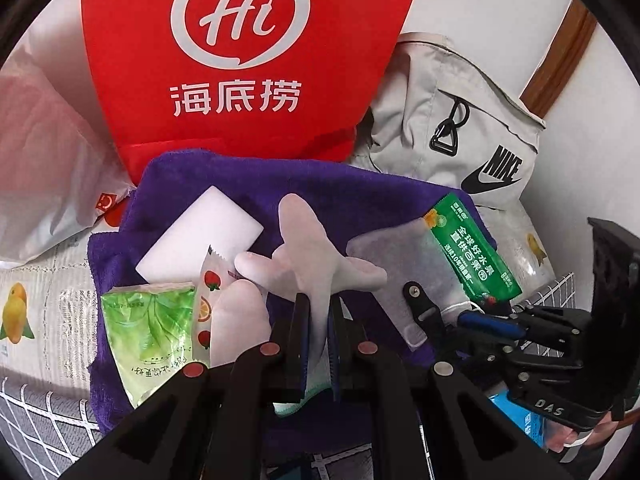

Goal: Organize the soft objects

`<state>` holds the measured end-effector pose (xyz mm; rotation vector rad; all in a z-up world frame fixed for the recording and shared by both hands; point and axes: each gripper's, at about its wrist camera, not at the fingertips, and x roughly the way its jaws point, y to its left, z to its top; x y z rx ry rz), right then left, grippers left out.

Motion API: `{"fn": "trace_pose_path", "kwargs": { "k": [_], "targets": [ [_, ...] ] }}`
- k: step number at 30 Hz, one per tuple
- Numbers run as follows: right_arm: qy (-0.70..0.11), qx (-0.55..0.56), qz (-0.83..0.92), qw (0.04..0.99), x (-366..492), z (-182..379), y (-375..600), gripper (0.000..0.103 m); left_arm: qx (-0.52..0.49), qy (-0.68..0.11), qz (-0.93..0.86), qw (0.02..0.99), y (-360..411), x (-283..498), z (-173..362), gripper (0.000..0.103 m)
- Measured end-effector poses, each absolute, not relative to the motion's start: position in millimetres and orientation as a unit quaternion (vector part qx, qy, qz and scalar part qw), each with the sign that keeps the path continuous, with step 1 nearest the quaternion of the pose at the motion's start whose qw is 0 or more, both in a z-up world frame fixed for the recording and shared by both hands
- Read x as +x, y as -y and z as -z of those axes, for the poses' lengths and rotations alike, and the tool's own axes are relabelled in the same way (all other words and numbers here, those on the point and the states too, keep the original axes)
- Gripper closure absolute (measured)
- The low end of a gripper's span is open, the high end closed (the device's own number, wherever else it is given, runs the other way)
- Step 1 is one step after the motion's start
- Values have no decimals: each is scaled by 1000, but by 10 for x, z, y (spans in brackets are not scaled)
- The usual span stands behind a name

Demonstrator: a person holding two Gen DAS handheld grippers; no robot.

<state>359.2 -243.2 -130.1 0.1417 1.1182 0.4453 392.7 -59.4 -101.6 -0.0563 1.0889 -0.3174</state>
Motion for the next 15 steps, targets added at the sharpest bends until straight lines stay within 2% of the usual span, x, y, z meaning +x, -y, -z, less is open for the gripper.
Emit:
{"fn": "trace_pose_path", "kwargs": {
  "k": [5,7,8,9,15],
  "targets": [
    [-514,67,-205,830,3518,1168,2490,79,-23,-518,149,842,632,3930,1014,92],
    [-511,66,-203,833,3493,1125,2498,79,-18,-522,146,840,655,3916,999,77],
    [-510,65,-203,833,3480,1108,2498,79,-15,-521,145,841,670,3907,989,64],
    [-509,63,-201,835,3456,1087,2498,79,-11,-517,146,843,679,3885,962,57],
    [-504,52,-199,839,3321,1010,2458,79,-15,-503,149,851,645,3769,794,56]
  ]
}}
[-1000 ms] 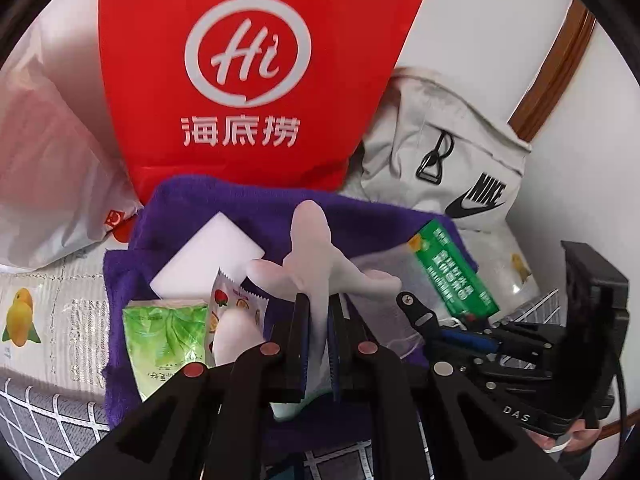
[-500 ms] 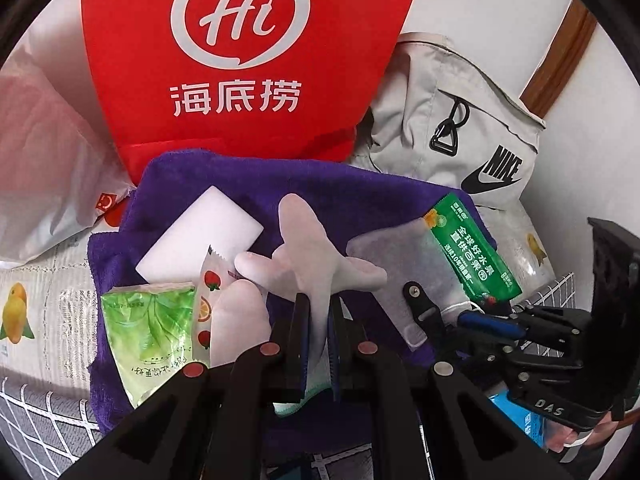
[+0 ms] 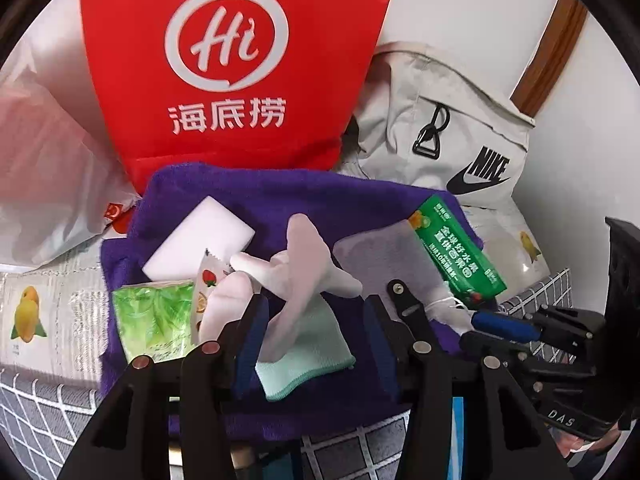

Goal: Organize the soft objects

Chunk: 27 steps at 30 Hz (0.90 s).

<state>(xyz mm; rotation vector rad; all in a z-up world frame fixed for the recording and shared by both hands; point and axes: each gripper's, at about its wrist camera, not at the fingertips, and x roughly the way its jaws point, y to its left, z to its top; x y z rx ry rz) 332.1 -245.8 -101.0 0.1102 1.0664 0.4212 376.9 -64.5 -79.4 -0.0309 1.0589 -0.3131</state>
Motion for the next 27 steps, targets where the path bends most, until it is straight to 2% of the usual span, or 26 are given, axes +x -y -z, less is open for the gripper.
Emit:
{"fn": "trace_pose_path", "kwargs": {
  "k": [12,16,22,27],
  "targets": [
    [-483,49,-197,852,2767,763,2439,77,-19,-477,133,868,428,3228,401,55],
    [-470,55,-197,858,2508,687,2445,69,-17,-465,137,875,393,2939,270,51],
    [-457,70,-185,867,2114,548,2477,68,-28,-452,142,880,266,2454,159,46],
    [-438,80,-181,877,1771,439,2477,62,-25,-452,141,880,165,2027,237,44]
  ]
}}
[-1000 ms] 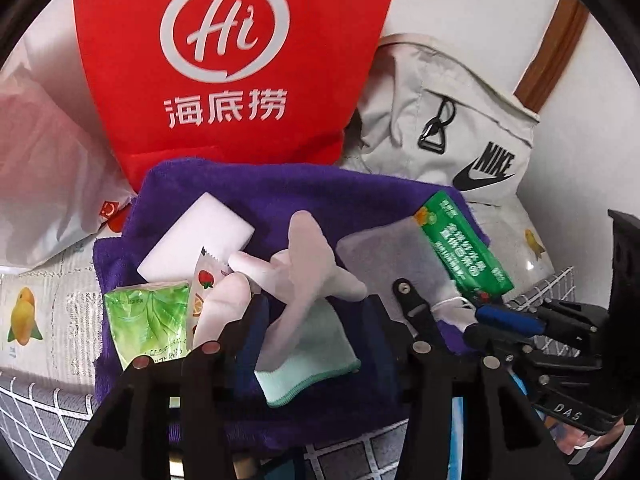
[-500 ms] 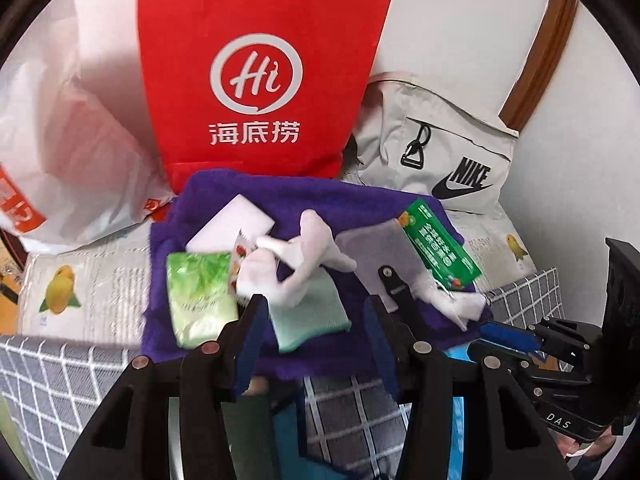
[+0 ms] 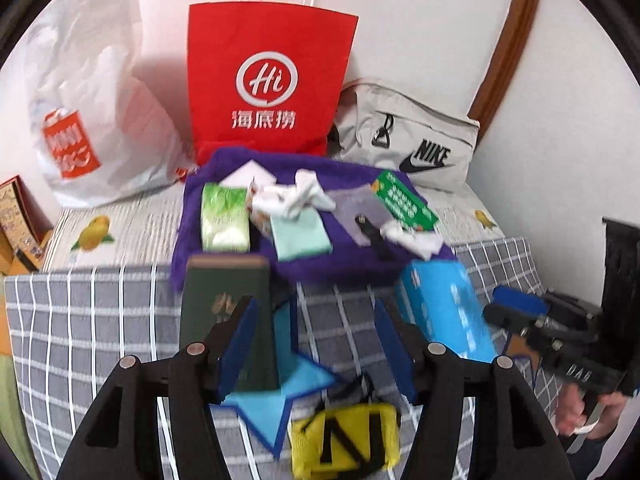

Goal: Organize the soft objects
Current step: 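Move the left tool down to the yellow-black pouch on the bed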

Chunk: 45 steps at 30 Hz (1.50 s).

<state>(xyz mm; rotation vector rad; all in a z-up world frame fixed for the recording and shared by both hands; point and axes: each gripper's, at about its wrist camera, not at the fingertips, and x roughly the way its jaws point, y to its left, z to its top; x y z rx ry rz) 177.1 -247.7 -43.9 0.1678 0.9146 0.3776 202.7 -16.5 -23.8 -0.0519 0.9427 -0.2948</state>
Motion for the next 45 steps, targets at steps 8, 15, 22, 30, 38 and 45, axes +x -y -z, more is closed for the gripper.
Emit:
{"fn": "trace_pose_path", "kwargs": {
  "k": [8,15,22,30,38,45],
  "targets": [
    [-439,72,-196,874,1351,547,2325,62,-27,-475,132,870,22,1483,605,44],
    [-446,59,-203,870,1088,687,2208,62,-24,-484,149,862,-64,1057,905,38],
    [-448,53,-189,872,877,734,2220,62,21,-485,175,857,-10,798,1107,36],
    [-446,47,-177,876,784,742,2264,62,106,-479,190,851,173,735,1351,35],
    [-458,37,-182,869,776,850,2207,62,137,-460,201,854,288,722,1420,62],
    [-459,40,-184,868,767,872,2211,62,93,-471,230,847,197,636,1324,87]
  ]
}}
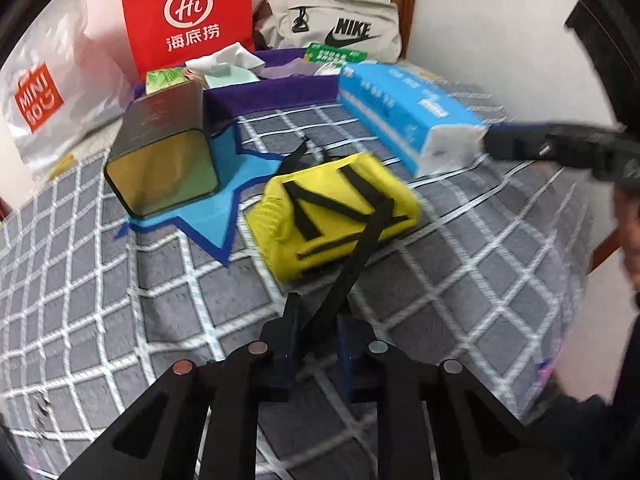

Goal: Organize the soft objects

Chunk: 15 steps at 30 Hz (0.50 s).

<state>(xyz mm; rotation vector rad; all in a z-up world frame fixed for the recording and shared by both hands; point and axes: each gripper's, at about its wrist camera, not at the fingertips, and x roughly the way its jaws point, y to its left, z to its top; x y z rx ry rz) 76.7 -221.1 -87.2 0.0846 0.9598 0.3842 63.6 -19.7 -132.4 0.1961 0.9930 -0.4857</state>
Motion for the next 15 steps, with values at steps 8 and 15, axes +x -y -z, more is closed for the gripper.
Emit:
{"fn": "trace_pose_path", "kwargs": {
  "k": [8,15],
  "targets": [
    [-461,40,-190,866,729,892,2199,62,90,-485,228,839,275,649,1372,87],
    [-467,41,-190,863,705,937,2217,62,116,-477,211,845,387,704,1408,88]
  ]
}}
